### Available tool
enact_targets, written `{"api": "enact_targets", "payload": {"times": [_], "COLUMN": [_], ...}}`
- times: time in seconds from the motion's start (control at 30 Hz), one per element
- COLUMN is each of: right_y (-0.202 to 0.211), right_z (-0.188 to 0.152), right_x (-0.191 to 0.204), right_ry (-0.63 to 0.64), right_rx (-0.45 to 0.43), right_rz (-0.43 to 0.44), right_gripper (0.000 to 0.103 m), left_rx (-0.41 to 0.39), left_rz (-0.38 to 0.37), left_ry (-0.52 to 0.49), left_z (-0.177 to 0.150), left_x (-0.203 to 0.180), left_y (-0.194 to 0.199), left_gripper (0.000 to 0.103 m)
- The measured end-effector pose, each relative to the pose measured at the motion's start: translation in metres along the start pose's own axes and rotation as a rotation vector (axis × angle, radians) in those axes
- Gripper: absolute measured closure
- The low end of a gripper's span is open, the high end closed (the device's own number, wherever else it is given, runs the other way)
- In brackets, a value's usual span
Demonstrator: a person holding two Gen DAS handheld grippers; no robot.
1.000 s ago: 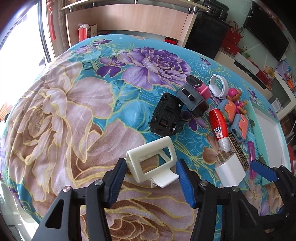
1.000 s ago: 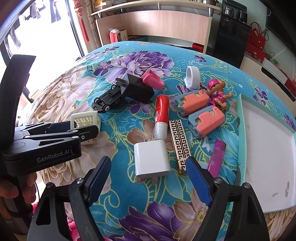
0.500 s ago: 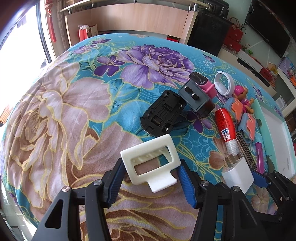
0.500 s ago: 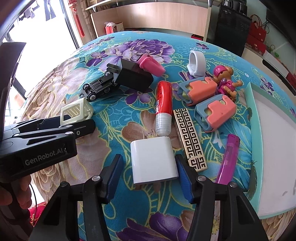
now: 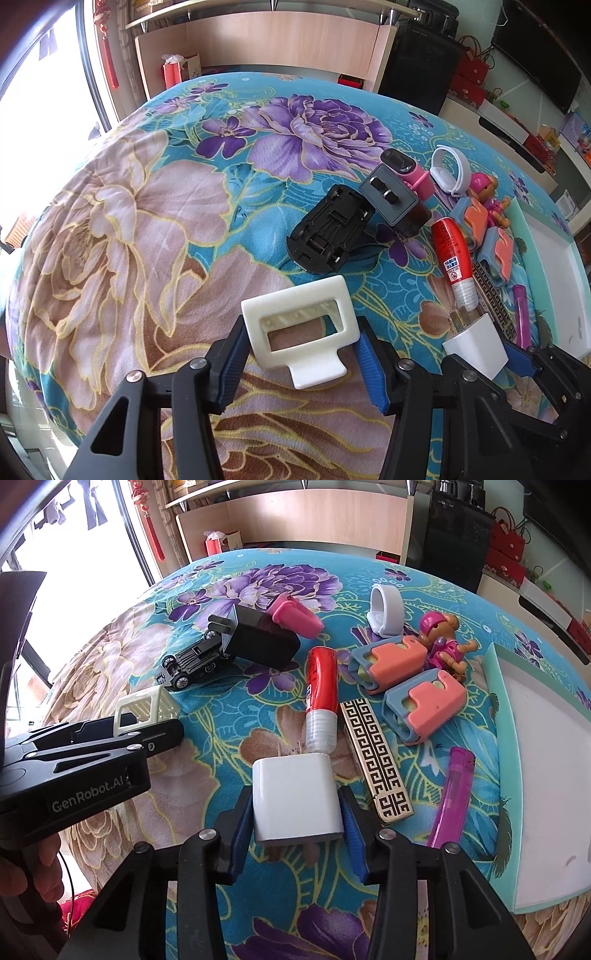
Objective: Organize rigid objects
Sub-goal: 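Grasp the cream plastic holder with the left tool while the right tool grasps the white charger, then carry both objects over the white tray and open the right tool to drop the charger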
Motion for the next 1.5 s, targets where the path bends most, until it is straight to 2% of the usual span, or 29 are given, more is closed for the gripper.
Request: {"api": "enact_targets", "payload": {"times": [0.53,0.77,0.93,1.23,1.5], "right_y": [0.037,0.071,0.101,0.132,0.136], "right_z": [0.002,0.017,0.033,0.045,0.036], "right_x": [-0.02,-0.041,-0.081,-0.18,-0.261], "right_ry": [-0.112,-0.146,-0.197,-0.355,-0.488], "right_rx": [-0.075,-0.159,-0.232,-0.307,-0.323], "right_rz": [0.116,0.124,0.061,-0.06,-0.167], "right_gripper": [0.059,0.059,0.059,0.059,0.059], "left_rx": [-0.058,-0.08,-0.093,-0.053,-0.022], "left_rz": [0.009,0.007,-0.015,-0.079,-0.057], "left_ry": [-0.051,-0.1,-0.159,-0.318,-0.427], "left_z": [0.013,0.022,0.038,0.053,0.057], "left_x": [-0.028,-0.055,-0.092,-0.196,-0.269], "left_y": [0.035,0.051,0.06,0.048,0.026], "left_gripper": [0.045,0.045,0.045,0.045,0.045]}}
Point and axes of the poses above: each gripper's, at about its wrist camera, not at the fingertips, and y roughly against the way its jaws point, x to its left, z to its top, the point moved 10 cm from there along -y, roughly the way its jaws point, and after that the axes turned 9 degrees about x, right-handed, at the moved point
